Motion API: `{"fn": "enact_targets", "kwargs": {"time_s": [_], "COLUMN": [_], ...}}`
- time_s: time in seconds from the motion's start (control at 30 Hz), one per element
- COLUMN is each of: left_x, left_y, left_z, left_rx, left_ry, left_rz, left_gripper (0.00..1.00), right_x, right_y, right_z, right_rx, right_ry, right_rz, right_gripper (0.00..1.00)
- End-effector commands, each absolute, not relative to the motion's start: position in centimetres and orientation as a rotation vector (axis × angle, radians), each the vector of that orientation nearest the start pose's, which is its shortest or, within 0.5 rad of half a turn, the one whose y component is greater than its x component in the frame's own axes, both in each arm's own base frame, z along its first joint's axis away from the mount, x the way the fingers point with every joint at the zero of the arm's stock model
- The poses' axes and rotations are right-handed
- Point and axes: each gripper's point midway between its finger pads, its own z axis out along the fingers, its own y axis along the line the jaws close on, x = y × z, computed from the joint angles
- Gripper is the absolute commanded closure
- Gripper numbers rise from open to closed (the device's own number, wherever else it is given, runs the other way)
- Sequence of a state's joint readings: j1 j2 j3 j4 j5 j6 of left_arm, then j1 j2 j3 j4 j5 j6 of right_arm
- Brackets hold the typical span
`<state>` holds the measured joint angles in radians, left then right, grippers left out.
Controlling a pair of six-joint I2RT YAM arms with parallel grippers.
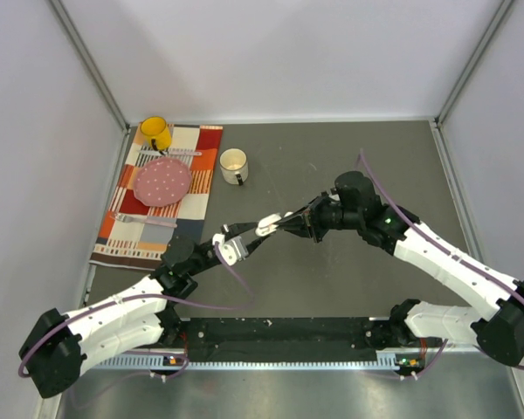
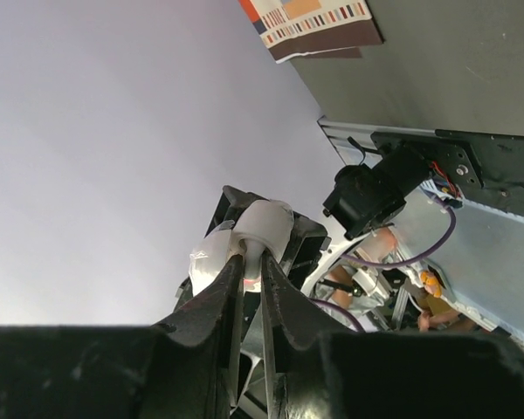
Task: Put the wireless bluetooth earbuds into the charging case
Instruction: Insert the right earbud into the right side groove of the charging case.
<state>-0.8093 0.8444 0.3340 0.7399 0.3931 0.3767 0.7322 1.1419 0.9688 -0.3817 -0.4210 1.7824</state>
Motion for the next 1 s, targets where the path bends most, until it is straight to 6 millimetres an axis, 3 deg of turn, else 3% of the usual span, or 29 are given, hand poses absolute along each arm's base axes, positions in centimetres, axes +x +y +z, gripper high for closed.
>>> {"fn": "enact_targets", "kwargs": {"time_s": [0.0, 0.6, 0.87, 0.97], "left_x": [16.9, 18.5, 19.3, 19.2], "left_y": [-27.7, -26.0, -24.7, -23.9], "left_z": [32.4, 31.8, 32.5, 33.3], "left_rx": [0.96, 0.811, 0.627, 0.54], "left_ry": [0.693, 0.797, 0.897, 0.912], "left_rz": [-0.656, -0.639, -0.739, -0.79], "left_gripper": [1.0, 1.0, 1.0, 1.0], "right_x": [19.2, 19.7, 21.1, 21.8], "right_y": [31.8, 29.6, 25.8, 23.9], "right_z": [25.9, 27.2, 30.7, 31.9], "right_rx": [1.072, 1.055, 0.871, 0.747], "right_ry": [2.518, 2.359, 2.086, 1.973], "right_rz": [1.57, 1.547, 1.455, 1.373], "right_gripper": [0.86, 0.68, 0.64, 0.54]}}
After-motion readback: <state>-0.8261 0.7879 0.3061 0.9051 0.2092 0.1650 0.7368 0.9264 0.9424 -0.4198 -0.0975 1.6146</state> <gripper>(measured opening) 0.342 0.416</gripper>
